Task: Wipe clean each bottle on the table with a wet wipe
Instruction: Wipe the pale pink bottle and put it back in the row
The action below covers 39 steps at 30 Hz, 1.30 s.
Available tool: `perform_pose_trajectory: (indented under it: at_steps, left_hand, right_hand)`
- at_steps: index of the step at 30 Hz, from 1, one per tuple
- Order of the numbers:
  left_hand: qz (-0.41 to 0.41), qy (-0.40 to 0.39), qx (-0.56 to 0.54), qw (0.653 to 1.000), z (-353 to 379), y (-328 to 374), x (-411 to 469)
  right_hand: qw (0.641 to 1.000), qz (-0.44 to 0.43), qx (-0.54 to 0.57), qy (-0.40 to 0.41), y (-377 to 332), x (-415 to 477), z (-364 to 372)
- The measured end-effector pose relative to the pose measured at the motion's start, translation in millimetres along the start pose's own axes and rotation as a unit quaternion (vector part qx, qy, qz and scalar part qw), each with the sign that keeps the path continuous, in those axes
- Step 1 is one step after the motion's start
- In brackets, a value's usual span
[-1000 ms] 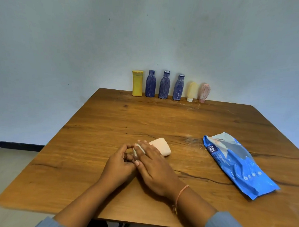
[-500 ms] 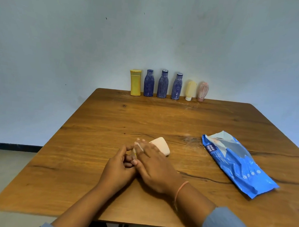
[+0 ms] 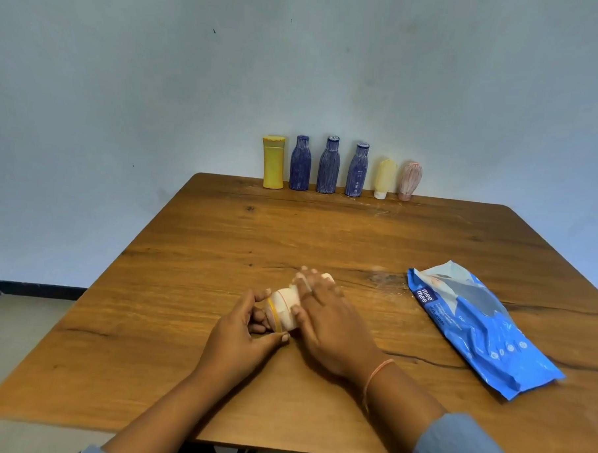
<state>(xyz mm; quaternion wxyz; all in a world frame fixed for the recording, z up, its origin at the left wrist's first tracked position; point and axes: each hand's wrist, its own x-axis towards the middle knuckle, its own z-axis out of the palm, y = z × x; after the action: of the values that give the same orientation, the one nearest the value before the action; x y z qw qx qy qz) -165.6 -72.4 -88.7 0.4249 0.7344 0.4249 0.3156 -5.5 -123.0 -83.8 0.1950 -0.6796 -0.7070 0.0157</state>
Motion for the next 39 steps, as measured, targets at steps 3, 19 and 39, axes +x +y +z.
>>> perform_pose_trajectory:
  at_steps: [3, 19, 39]
  left_hand:
    - [0.000, -0.003, -0.002, 1.000, -0.6, -1.1, 1.1]
    - [-0.016, -0.013, -0.002, 1.000, -2.4, -0.2, 2.5]
    - [-0.073, -0.049, -0.058, 0.994, -10.1, 0.5, 18.6]
  right_hand:
    - [0.997, 0.077, -0.014, -0.015, 14.3, 5.3, -5.5]
    - [0.998, -0.049, 0.031, -0.021, -19.7, -8.9, 11.2]
    - [0.994, 0.065, 0.080, -0.037, 18.9, -11.3, -5.2]
